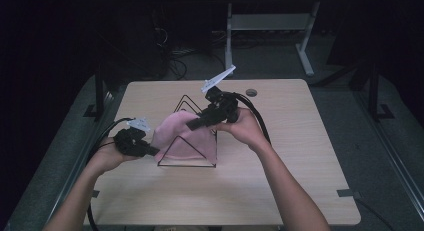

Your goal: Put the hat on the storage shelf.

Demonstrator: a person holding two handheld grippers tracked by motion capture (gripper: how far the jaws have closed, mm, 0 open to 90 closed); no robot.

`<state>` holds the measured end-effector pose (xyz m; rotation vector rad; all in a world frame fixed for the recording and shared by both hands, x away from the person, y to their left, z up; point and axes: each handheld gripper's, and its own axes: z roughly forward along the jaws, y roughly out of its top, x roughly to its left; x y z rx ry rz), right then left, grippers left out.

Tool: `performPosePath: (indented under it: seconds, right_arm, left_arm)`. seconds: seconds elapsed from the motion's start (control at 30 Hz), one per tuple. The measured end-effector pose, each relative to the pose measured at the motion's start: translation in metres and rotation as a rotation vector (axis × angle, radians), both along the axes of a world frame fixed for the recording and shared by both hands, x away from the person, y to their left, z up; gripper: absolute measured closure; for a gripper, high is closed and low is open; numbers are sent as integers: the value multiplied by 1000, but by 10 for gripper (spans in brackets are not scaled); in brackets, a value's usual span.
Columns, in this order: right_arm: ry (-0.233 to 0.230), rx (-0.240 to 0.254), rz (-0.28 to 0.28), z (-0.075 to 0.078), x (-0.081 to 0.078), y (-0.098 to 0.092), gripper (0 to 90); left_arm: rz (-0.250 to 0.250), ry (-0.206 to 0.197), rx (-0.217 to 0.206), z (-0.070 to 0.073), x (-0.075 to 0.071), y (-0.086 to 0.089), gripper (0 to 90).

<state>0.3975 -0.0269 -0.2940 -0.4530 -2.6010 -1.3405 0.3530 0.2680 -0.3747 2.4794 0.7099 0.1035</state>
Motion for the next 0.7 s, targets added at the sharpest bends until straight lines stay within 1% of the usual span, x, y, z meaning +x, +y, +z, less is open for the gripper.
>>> performPosePath:
  seconds: [0.13,0.17,0.2,0.23,0.27,0.37,0.4,0.43,0.47,0.53,0.57,0.63,0.67,0.7]
  right_arm:
    - [-1,-15,-8,-1,-3,-1,714]
    - [-15,-19,-6,-1,-3,-1,712]
    - [-21,-24,-6,-2,-4,-1,711]
    - [-27,-31,-5,-2,-4,-2,709]
    - [-26,-32,-8,-2,-5,-2,707]
    - [-20,-36,-7,-4,-6,-2,694]
    - [-29,-37,-4,-5,-6,-2,689]
    - [-35,-43,-2,-6,-6,-2,684]
    - [-41,-42,-1,-6,-6,-2,679]
    - [-43,-41,-1,-6,-6,-2,666]
    - [-35,-43,-6,-5,-7,-2,667]
    - [-44,-37,-3,-4,-7,-3,671]
    - [-38,-36,-5,-3,-8,-3,683]
    - [-43,-38,-1,-3,-8,-3,705]
  left_arm:
    - [-1,3,14,-2,0,-1,833]
    - [4,1,16,-2,0,-2,833]
    - [3,-1,14,-2,0,-1,833]
    - [5,5,11,-3,0,-1,834]
    - [1,6,17,-4,0,-1,834]
    - [3,13,16,-8,0,0,835]
    - [3,13,14,-9,0,0,834]
    - [5,23,11,-10,-1,0,834]
    - [-2,17,14,-11,0,1,835]
    - [8,23,10,-13,0,1,836]
    - [9,27,15,-14,0,2,836]
    - [10,31,21,-16,1,3,836]
    - [10,37,22,-17,1,4,836]
    - [13,38,22,-17,1,4,836]
